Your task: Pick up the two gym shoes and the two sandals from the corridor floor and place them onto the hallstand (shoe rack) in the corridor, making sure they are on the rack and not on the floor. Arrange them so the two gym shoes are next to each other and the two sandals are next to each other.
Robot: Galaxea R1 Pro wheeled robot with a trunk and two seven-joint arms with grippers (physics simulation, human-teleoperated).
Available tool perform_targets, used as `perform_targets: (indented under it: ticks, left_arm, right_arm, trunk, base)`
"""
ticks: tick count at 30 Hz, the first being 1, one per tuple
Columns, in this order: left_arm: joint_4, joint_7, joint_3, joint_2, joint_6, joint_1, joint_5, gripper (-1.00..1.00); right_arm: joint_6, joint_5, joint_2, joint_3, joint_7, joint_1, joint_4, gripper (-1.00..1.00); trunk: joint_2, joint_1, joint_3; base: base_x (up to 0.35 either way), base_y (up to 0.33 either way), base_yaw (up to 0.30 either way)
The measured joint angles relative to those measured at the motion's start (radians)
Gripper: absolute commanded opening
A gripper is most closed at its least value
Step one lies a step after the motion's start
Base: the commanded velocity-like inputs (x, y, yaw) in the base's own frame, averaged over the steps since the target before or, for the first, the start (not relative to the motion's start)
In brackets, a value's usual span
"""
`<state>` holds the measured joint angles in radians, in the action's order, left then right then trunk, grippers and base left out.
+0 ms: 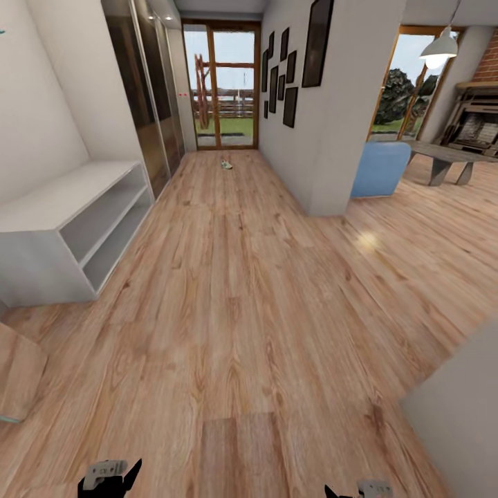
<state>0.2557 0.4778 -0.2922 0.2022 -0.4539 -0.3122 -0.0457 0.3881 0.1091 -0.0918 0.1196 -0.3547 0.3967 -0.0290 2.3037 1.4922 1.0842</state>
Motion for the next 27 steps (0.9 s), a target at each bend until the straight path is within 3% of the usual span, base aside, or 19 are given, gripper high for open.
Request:
perform_targets:
  ticks: [10, 27]
  left_arm:
    - [0.000, 0.000, 0.001, -0.001, -0.001, 0.000, 0.000, 1.00]
    - [0.000, -0.001, 0.000, -0.002, -0.001, 0.000, 0.000, 1.00]
  right_arm:
    - [0.000, 0.000, 0.000, 0.000, 0.000, 0.000, 0.000, 1.00]
    - [0.000, 0.000, 0.000, 0.000, 0.000, 0.000, 0.000, 1.00]
  trunk:
    - [0.000, 0.000, 0.000]
    - [0.000, 0.000, 0.000]
  base:
    - [0.340, 0.037, 0.000]
    - [0.311, 0.141, 0.000]
